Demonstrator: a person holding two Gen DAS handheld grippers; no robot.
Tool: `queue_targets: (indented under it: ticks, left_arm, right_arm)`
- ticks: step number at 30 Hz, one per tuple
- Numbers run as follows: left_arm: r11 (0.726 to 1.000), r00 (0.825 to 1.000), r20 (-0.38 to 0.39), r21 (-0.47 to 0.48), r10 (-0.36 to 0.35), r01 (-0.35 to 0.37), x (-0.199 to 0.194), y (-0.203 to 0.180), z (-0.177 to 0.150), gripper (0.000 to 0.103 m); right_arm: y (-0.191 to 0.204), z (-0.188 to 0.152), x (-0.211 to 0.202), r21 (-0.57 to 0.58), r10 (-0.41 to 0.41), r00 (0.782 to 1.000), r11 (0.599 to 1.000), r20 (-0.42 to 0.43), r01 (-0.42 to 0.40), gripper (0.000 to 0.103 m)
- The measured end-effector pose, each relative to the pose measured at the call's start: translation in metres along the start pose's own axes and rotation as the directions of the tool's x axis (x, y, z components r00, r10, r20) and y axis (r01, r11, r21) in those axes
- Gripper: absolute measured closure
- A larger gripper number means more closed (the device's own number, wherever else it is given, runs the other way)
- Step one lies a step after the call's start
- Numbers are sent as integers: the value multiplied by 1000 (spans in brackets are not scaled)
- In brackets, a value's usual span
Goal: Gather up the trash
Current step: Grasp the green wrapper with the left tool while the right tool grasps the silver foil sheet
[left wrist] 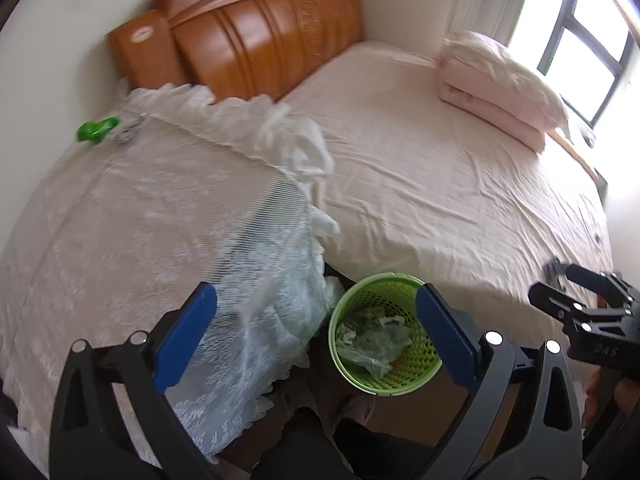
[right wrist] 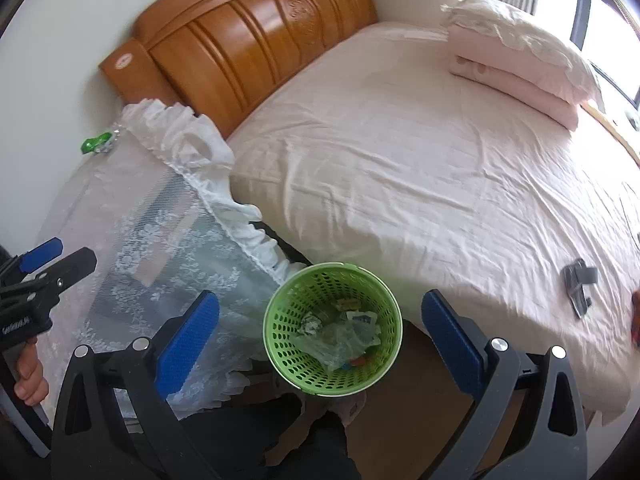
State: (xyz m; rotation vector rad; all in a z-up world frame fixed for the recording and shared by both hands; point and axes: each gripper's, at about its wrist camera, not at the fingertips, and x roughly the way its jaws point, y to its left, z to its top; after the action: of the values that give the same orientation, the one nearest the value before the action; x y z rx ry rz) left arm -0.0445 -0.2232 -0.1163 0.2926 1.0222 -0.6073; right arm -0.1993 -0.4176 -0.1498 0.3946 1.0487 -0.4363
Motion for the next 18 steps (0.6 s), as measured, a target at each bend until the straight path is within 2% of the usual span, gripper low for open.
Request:
queue_targets:
  ticks: [4,9,15,18]
  left_arm:
    - [995,999,20,-91,39,-37,-7,21,-2,8]
    - [972,992,26,-204,124,-116,-17,61,-5,8]
    - [926,975,13,-318,220,-205,-17,125,2,8]
    - [908,970,-1,-351,245,-230,-8,157,13,8]
  right_arm:
    - [10,9,1,-50,35,999,998,2,-35,3]
    - [35,27,9,-111,107,994,988,-6,-107,3]
    - [95,59,26,-213,178,984,961,-13,-176,3]
    - [129,80,41,-243,202,979,949,-25,-202,3]
